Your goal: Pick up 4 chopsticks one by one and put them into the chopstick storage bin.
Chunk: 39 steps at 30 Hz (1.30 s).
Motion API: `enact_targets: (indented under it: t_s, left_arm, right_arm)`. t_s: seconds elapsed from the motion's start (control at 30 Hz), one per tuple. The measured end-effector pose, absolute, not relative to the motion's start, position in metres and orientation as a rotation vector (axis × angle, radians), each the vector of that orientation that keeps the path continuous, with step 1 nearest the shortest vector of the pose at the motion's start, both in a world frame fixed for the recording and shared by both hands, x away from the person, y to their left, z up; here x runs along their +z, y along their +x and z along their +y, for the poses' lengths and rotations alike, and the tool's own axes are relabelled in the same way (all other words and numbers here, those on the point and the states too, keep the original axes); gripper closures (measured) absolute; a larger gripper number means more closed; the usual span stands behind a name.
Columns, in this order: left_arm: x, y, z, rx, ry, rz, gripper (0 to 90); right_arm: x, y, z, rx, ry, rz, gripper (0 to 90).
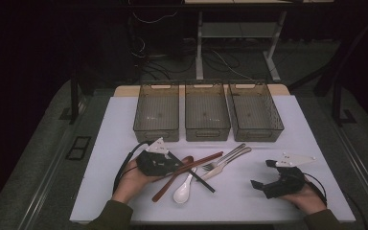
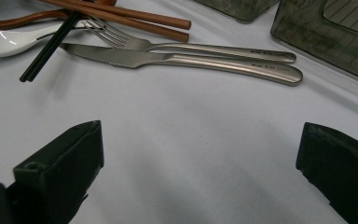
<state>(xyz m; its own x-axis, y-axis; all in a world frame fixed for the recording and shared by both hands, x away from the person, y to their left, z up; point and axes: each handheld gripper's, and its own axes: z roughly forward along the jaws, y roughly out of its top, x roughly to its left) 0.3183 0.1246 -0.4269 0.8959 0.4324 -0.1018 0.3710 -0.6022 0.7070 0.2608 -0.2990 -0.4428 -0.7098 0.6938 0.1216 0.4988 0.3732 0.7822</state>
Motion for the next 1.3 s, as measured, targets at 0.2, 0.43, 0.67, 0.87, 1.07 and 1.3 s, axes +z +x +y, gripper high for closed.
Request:
enact_targets:
  t_s: [0.2,0.43,0.67,0.87,1.07,1.3]
  left_arm:
    - [-0.4276,0.3174,0.1229,0.084,2.280,0.564,71.8]
    - [-0.4281,0.3146,0.1209,0.063,2.286,0.553,71.1]
    - [-0.4302,0.3119,0.1201,0.071,2.298,0.553,71.6]
    - [-0.4318,0.3108,0.1173,0.091,2.338,0.542,72.7]
    - [-0.4318,0.3108,0.1173,0.087,2.341,0.543,76.5]
    - [-0.4312,0.3107,0.1174,0.087,2.345,0.546,80.1]
  right_arm:
    - [-0.4428,0.2608,-0.2990,1.249,1.064,2.407,0.5]
    - [-0.4428,0.2607,-0.2991,1.248,1.065,2.406,0.5]
    - [-0.4426,0.2608,-0.2992,1.249,1.066,2.405,0.5]
    - [-0.4427,0.2608,-0.2991,1.248,1.065,2.405,0.5]
    - [-0.4428,0.2608,-0.2991,1.248,1.065,2.406,0.5]
    - [-0.4428,0.2608,-0.2991,1.247,1.064,2.407,0.5]
